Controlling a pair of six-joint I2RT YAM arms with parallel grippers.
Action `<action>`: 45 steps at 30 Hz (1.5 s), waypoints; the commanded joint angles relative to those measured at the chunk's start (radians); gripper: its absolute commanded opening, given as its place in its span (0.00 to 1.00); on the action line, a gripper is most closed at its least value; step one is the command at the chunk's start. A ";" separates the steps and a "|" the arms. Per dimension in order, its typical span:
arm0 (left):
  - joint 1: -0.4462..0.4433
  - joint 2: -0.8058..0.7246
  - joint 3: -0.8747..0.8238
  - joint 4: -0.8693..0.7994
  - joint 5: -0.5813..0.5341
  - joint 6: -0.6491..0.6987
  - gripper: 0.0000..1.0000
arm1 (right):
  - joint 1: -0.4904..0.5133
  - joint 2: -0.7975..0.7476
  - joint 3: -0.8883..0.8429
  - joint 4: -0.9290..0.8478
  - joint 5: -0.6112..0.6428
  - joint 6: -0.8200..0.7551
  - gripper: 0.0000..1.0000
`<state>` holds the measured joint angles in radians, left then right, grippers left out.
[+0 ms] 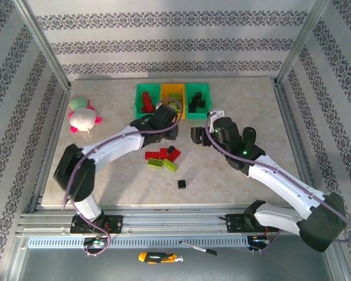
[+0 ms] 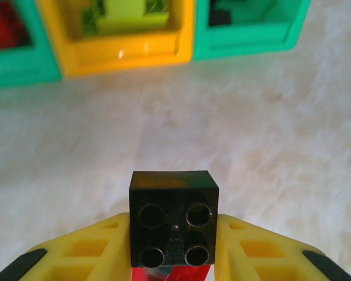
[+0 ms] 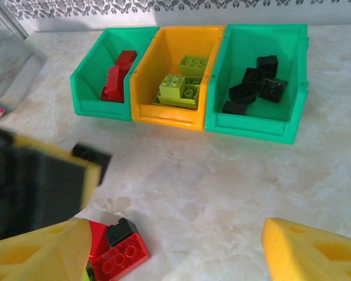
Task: Sort the legos into containers by color
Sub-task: Place the lego in the container, then pick up the lego from the bottom-center of the table.
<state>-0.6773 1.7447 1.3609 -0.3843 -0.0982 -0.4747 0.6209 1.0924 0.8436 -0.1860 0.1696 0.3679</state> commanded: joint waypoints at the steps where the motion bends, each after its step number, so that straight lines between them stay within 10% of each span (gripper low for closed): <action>1: 0.020 0.137 0.146 0.058 0.016 0.102 0.36 | -0.018 -0.045 -0.033 -0.018 0.034 0.015 0.76; 18: 0.041 0.888 1.252 -0.207 0.023 0.277 0.36 | -0.091 -0.123 -0.123 -0.024 0.013 0.041 0.77; 25: 0.041 0.837 1.241 -0.210 0.052 0.272 0.79 | -0.101 -0.148 -0.135 -0.039 -0.005 0.039 0.76; 31: 0.042 0.677 1.118 -0.230 0.062 0.289 0.98 | -0.076 -0.130 -0.129 -0.070 -0.067 0.038 0.77; 45: 0.064 -0.019 0.179 0.112 -0.025 0.251 0.99 | 0.263 0.098 -0.082 -0.208 -0.072 0.288 0.78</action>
<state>-0.6346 1.8057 1.6783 -0.3717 -0.0853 -0.1993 0.8246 1.1534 0.7280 -0.3393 0.0906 0.5270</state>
